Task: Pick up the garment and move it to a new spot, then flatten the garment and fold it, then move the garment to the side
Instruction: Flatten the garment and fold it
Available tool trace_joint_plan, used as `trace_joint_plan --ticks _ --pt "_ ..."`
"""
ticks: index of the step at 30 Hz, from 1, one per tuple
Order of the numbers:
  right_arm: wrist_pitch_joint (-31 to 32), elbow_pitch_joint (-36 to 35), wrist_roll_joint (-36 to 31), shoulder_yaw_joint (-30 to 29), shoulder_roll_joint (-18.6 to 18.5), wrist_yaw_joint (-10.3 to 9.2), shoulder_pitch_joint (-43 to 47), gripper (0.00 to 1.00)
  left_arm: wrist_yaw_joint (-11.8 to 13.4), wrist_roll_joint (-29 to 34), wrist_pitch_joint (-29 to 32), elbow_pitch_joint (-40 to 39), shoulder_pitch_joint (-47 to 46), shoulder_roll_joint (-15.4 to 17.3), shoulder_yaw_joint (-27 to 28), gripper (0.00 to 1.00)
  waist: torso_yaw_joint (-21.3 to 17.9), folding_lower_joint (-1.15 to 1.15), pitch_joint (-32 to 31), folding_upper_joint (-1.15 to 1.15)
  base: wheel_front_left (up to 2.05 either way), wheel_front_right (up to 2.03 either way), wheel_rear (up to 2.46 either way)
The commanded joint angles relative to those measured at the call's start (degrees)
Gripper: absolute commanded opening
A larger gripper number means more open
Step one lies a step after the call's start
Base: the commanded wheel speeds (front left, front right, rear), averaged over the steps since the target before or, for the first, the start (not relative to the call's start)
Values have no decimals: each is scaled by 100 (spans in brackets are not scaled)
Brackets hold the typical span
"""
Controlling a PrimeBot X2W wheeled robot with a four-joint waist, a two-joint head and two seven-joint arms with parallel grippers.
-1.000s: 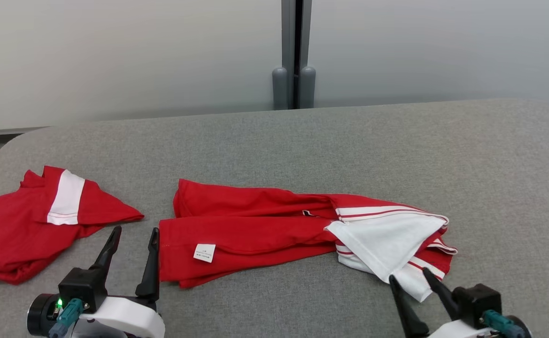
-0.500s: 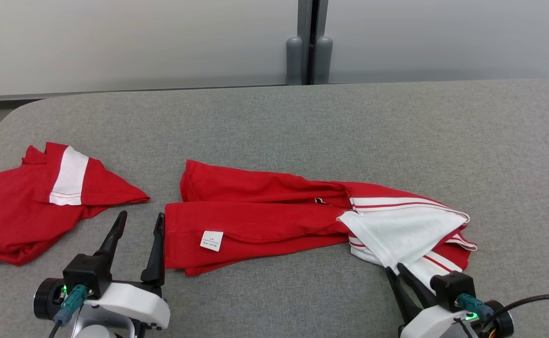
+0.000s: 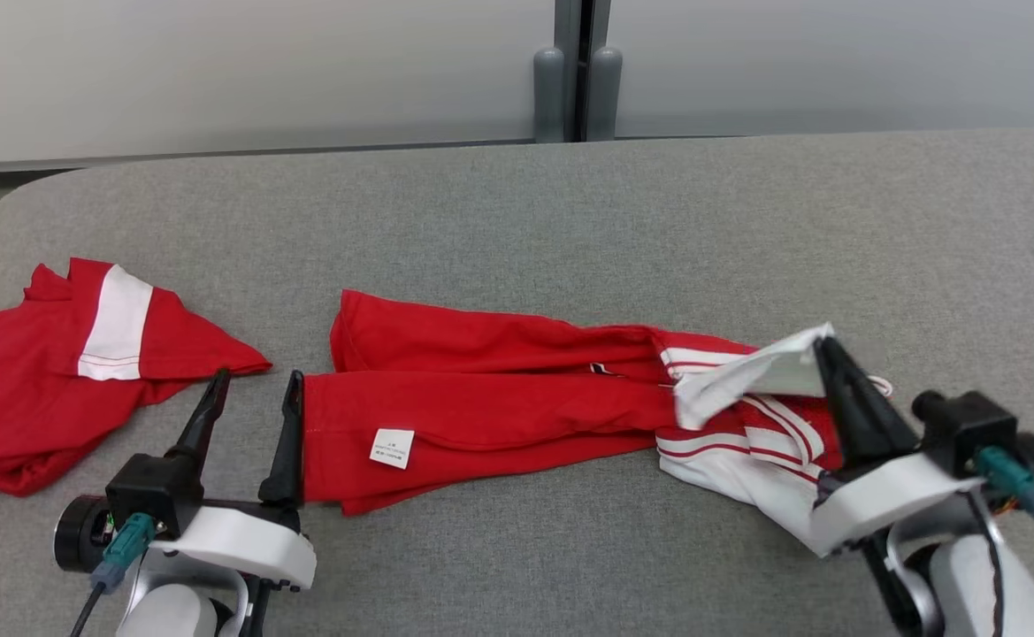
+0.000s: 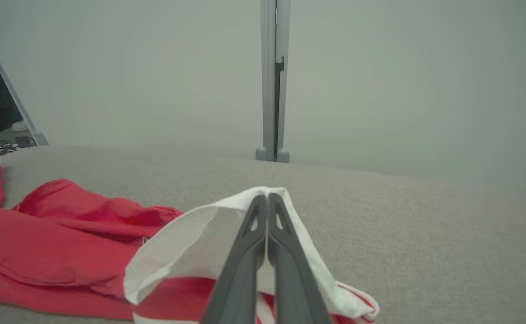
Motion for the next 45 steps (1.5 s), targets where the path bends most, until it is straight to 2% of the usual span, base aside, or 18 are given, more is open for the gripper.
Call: trace_joint_plan --ticks 1,7,14,15,16,22,27,31,37,40,45 --pt "48 -92 -47 -127 -100 -2 -217 0 -28 62 -31 -37 -155 24 27 100 42 0 124 0 0 0 0" --pt "222 1 23 -545 -470 -2 -1400 0 -100 101 -38 -99 -519 -42 14 100 270 0 641 0 0 0 0" --pt "146 1268 259 -460 -848 -2 -2973 0 -219 201 -48 -41 -959 -194 -22 100 504 0 1173 0 0 0 0" --pt "89 1494 284 -474 -878 -2 -3136 36 -233 212 -48 -33 -1003 -217 -10 100 527 0 1214 0 0 0 0" --pt "-15 1676 359 -473 -857 -2 -3318 100 -260 224 -49 -29 -1045 -248 0 100 544 0 1254 0 0 0 0" --pt "-650 2524 489 -464 -832 -2 -3690 100 -337 329 -50 14 -1091 -379 111 100 553 0 1264 0 0 0 0" --pt "-1018 2555 604 -221 -834 -2 -3493 100 -366 411 -50 63 -878 -385 265 100 378 0 1105 0 0 0 0" --pt "-1140 2128 626 -86 -814 -2 -3028 100 -379 456 -51 122 -708 -365 351 100 245 0 871 0 0 0 0" --pt "-1172 1145 684 -74 -736 -2 -1699 100 -415 482 -51 232 -363 -316 431 100 131 0 408 0 0 0 0" --pt "-1122 606 680 -251 -552 -2 -685 100 -396 484 -51 316 -142 -316 437 100 120 0 112 0 0 0 0" --pt "-924 112 591 -417 -284 -2 167 100 -339 454 -51 357 81 -311 460 100 77 0 -147 0 0 0 0"
